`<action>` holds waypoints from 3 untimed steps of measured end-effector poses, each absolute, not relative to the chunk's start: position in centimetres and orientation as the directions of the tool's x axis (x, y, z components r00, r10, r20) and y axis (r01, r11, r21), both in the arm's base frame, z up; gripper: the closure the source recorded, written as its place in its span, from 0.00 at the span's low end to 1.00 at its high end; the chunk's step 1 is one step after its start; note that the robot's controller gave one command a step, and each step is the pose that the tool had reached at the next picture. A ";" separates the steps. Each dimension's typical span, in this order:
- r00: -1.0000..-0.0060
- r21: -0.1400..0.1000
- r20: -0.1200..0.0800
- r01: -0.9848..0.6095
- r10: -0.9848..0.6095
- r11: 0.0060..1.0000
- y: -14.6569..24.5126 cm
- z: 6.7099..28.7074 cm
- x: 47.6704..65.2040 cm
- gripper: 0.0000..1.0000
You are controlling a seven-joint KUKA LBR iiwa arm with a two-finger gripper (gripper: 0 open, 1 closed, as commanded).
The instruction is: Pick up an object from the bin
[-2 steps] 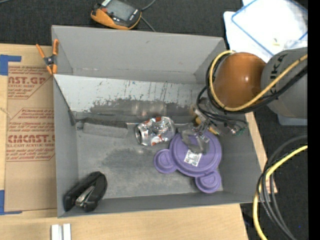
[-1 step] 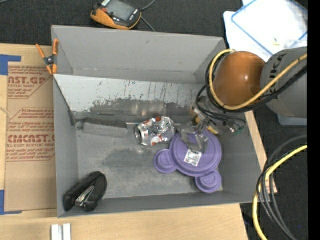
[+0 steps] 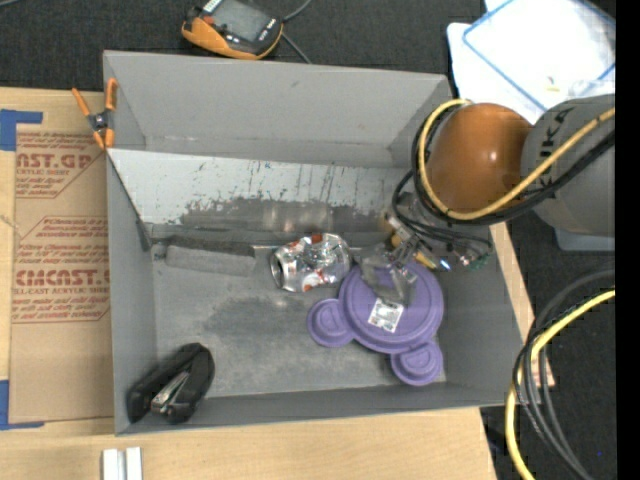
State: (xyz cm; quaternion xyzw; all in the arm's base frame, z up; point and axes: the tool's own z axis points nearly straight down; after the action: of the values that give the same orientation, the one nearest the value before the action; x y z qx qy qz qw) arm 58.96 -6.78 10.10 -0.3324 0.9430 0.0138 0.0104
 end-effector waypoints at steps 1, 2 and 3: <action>-0.773 0.018 -0.026 -0.634 -0.634 0.773 -6.8 10.1 59.0 1.00; -0.785 0.022 -0.033 -0.619 -0.618 0.785 -7.0 10.1 58.9 1.00; -0.809 0.026 -0.039 -0.588 -0.587 0.808 -7.1 10.1 58.9 1.00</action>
Offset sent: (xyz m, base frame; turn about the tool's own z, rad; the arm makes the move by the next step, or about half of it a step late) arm -0.0096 -0.0328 -0.0239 0.1387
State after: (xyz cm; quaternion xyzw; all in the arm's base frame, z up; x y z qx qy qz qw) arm 58.91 -7.14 10.07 -0.3091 0.9507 0.0183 0.0145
